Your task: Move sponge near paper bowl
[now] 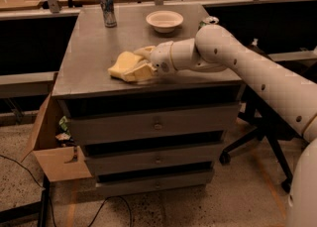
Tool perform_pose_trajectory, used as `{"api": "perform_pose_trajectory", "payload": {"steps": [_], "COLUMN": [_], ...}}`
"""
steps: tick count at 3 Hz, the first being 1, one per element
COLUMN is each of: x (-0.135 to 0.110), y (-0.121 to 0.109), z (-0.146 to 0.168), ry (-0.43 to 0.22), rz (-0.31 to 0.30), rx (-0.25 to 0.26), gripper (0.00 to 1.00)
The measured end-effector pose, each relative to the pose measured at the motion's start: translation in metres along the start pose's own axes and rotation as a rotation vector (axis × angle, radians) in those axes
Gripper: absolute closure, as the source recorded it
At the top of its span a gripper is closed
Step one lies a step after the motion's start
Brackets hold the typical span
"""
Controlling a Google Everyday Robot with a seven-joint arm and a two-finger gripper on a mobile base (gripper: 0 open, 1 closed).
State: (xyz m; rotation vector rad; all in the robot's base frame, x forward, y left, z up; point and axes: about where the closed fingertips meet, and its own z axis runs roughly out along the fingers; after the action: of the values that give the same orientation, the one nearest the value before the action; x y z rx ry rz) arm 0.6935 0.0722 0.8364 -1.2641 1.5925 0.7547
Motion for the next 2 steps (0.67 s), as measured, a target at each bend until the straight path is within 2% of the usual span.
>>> {"api": "perform_pose_trajectory", "payload": {"steps": [1,2], "x": [-0.001,-0.012], "y": [-0.002,-0.017], "z": [0.002,-0.006], "ry": [-0.004,-0.029], "rz": [0.001,0.003], "rx": [0.003,0.065], "gripper": [0.59,0.82]}}
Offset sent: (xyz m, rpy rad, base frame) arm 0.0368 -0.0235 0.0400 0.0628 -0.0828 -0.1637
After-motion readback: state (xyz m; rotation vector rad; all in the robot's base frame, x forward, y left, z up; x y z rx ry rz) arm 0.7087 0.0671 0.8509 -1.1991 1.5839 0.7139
